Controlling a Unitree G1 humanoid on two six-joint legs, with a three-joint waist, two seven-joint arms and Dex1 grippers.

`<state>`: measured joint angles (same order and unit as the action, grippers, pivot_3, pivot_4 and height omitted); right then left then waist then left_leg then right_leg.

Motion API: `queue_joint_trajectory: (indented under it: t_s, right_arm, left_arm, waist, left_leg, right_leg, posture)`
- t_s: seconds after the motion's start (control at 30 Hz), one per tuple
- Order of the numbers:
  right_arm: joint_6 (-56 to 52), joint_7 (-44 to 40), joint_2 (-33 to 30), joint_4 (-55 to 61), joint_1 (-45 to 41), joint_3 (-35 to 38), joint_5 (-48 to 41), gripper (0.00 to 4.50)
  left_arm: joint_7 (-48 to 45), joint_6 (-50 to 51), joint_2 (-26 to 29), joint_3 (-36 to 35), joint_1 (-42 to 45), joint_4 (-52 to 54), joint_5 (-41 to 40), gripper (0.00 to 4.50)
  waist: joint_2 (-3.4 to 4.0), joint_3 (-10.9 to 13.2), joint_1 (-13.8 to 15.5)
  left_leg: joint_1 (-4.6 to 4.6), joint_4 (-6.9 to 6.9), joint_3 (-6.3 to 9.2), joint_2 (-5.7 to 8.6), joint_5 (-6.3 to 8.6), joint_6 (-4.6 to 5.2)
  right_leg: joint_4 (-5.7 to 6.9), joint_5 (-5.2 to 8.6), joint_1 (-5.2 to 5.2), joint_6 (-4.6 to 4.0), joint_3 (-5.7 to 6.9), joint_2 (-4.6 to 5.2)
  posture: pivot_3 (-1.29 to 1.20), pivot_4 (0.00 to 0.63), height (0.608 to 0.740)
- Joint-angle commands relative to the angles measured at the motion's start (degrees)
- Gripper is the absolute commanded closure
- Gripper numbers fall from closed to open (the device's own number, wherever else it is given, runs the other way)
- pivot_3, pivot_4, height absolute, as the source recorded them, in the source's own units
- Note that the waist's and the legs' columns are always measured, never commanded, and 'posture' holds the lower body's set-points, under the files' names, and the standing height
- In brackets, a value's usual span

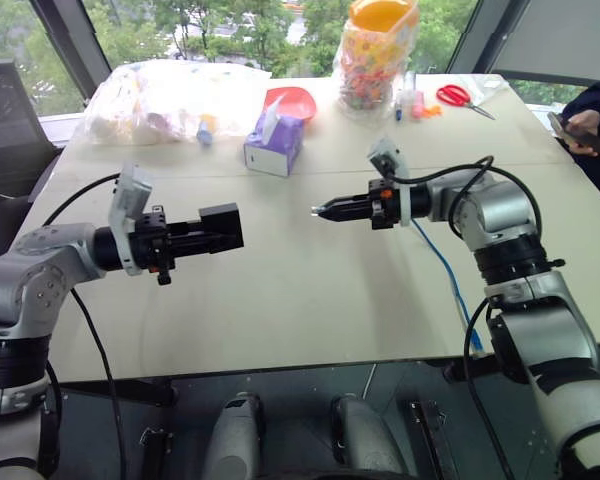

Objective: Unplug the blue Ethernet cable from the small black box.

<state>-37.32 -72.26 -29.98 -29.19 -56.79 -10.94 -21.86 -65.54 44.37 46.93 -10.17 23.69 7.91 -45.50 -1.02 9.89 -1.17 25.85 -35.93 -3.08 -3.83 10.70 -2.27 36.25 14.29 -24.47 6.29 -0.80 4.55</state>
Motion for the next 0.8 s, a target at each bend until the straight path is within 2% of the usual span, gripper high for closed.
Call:
queue_joint_trajectory:
  t_s: [0.03, 0.1, 0.2, 0.27, 0.3, 0.43, 0.53, 0.67, 0.8]
  right_arm:
    - [8.34, 6.93, 2.98, -5.91, -4.77, 3.20, 3.56, 4.47]
    - [14.64, 14.49, 5.51, -11.88, -6.67, 3.20, 7.79, 4.47]
    - [20.54, 23.36, 8.46, -20.55, -9.53, 3.15, 12.64, 4.47]
    - [22.69, 26.03, 9.84, -23.86, -10.78, 3.64, 14.12, 3.64]
    - [23.06, 27.20, 10.38, -24.96, -11.21, 3.90, 14.61, 3.50]
    - [24.64, 31.55, 10.66, -26.33, -11.53, 4.13, 17.09, 1.47]
    - [21.94, 32.19, 9.39, -22.05, -9.88, 5.46, 16.72, 0.07]
    - [14.23, 31.73, 6.64, -8.53, -4.20, 7.74, 14.67, 0.07]
    - [2.28, 31.24, 3.58, 13.56, 6.91, 9.79, 10.87, 0.07]
  left_arm:
    - [0.93, -4.10, -0.73, 0.18, 0.23, 1.06, 2.63, 3.98]
    - [3.09, -7.30, -2.70, 1.80, 0.75, 0.34, 5.78, 3.98]
    - [6.12, -16.83, -6.45, 6.09, 1.54, -2.90, 14.59, 3.98]
    - [8.95, -20.86, -9.39, 8.01, 2.73, -5.70, 18.60, 3.98]
    - [9.96, -22.89, -10.97, 8.95, 3.41, -7.19, 20.21, 3.98]
    - [13.32, -28.55, -16.58, 11.40, 6.56, -13.54, 25.10, 3.98]
    - [14.92, -31.14, -20.02, 12.49, 9.23, -18.39, 27.45, 3.98]
    - [16.44, -34.30, -23.75, 13.49, 12.44, -24.70, 30.06, 3.98]
    - [17.27, -38.86, -26.90, 14.68, 14.18, -32.80, 32.98, 3.98]
  waist:
    - [0.02, 0.01, -0.12]
    - [0.03, 0.01, -0.13]
    - [0.03, 0.01, 0.24]
    - [0.02, 0.01, 0.54]
    - [0.02, 0.01, 0.63]
    - [0.03, 0.01, 0.65]
    - [0.03, 0.01, 0.40]
    - [0.06, 0.02, 0.44]
    - [0.06, 0.01, 0.73]
  left_leg:
    - [0.01, 0.01, 0.00, 0.00, 0.00, 0.00]
    - [0.00, 0.02, -0.02, 0.00, 0.00, 0.00]
    - [-0.05, 0.00, -0.03, 0.01, 0.00, 0.00]
    - [0.02, -0.03, -0.04, 0.02, -0.01, 0.00]
    - [0.07, -0.04, -0.04, 0.04, -0.01, 0.00]
    - [0.23, -0.11, -0.04, 0.04, 0.00, 0.01]
    - [0.24, -0.11, -0.03, 0.04, -0.01, 0.02]
    - [0.24, -0.08, 0.00, 0.04, -0.01, 0.02]
    - [0.23, -0.07, 0.03, 0.04, 0.00, 0.04]
  right_leg:
    - [0.00, 0.00, -0.03, 0.00, 0.00, 0.00]
    - [0.01, -0.01, -0.03, 0.01, -0.01, 0.00]
    - [0.02, -0.02, 0.03, 0.03, -0.01, 0.00]
    - [0.00, -0.01, 0.03, 0.02, -0.01, 0.00]
    - [0.00, -0.02, 0.03, 0.04, -0.02, 0.02]
    - [-0.03, -0.12, -0.04, 0.21, -0.01, 0.02]
    - [-0.01, -0.14, -0.05, 0.25, -0.01, 0.01]
    - [0.02, -0.16, -0.08, 0.29, 0.00, -0.01]
    - [0.03, -0.17, -0.07, 0.36, 0.02, -0.01]
  posture:
    - [0.00, 0.150, 0.735]
    - [0.00, 0.150, 0.735]
    - [0.00, 0.150, 0.735]
    - [0.00, 0.150, 0.735]
    - [0.00, 0.150, 0.735]
    - [0.00, 0.150, 0.735]
    - [0.00, 0.150, 0.735]
    - [0.00, 0.150, 0.735]
    - [0.00, 0.150, 0.735]
